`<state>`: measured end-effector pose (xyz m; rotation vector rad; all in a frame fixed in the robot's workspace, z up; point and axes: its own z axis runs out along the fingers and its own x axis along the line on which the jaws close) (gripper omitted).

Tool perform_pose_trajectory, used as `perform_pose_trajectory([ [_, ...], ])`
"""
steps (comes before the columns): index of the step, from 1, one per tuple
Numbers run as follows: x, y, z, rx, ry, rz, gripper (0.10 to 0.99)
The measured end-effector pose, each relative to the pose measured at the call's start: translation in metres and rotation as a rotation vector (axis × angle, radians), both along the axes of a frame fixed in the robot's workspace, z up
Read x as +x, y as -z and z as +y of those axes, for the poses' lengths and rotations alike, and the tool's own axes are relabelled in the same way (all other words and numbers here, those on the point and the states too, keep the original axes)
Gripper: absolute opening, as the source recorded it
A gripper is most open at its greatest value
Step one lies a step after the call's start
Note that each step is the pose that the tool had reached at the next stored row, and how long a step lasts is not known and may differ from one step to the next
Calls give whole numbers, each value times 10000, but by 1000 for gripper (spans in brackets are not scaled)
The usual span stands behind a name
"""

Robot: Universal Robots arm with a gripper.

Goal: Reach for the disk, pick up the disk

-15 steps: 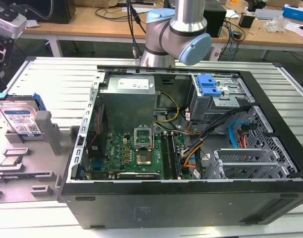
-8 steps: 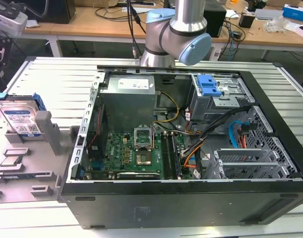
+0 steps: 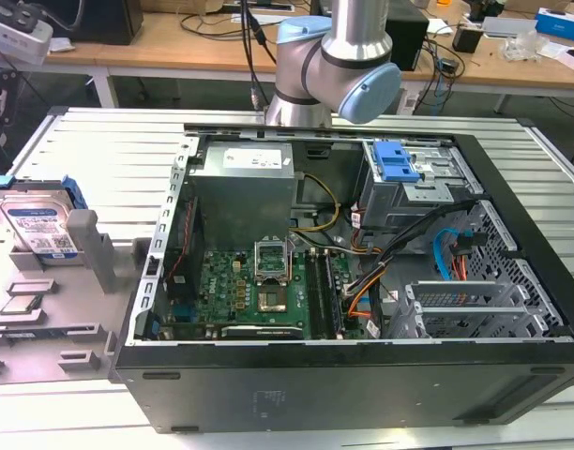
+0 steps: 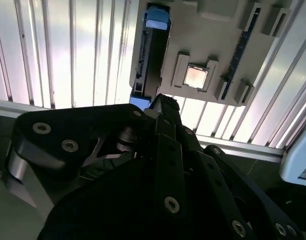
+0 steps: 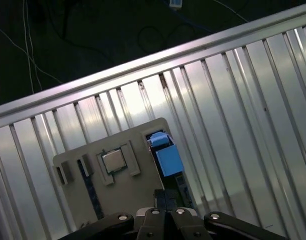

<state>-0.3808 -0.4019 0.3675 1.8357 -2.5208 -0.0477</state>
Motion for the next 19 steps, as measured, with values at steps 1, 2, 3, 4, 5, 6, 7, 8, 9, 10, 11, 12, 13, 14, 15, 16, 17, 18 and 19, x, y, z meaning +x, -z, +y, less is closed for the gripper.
perform_pose_trajectory([
  [1, 0, 0, 0, 0, -92, 0, 106],
  [2, 0, 0, 0, 0, -216, 0, 106],
  [3, 0, 0, 0, 0, -296, 0, 106],
  [4, 0, 0, 0, 0, -394, 1, 106],
  [5, 0, 0, 0, 0, -494, 0, 106],
  [6, 0, 0, 0, 0, -621, 0, 106],
  [7, 0, 0, 0, 0, -714, 0, 106],
  [8, 0, 0, 0, 0, -876, 0, 106],
  [9, 0, 0, 0, 0, -999, 0, 106],
  [10, 0, 0, 0, 0, -1135, 0, 106],
  [11, 0, 0, 0, 0, -1266, 0, 106],
  [12, 0, 0, 0, 0, -1399, 0, 106],
  [13, 0, 0, 0, 0, -1635, 1, 106],
  [14, 0, 0, 0, 0, -1844, 0, 106],
  [15, 0, 0, 0, 0, -2055, 0, 106],
  [16, 0, 0, 0, 0, -2220, 0, 106],
  [17, 0, 0, 0, 0, -2350, 0, 106],
  [18, 0, 0, 0, 0, -2547, 0, 106],
  [19, 0, 0, 0, 0, -2668, 0, 106],
])
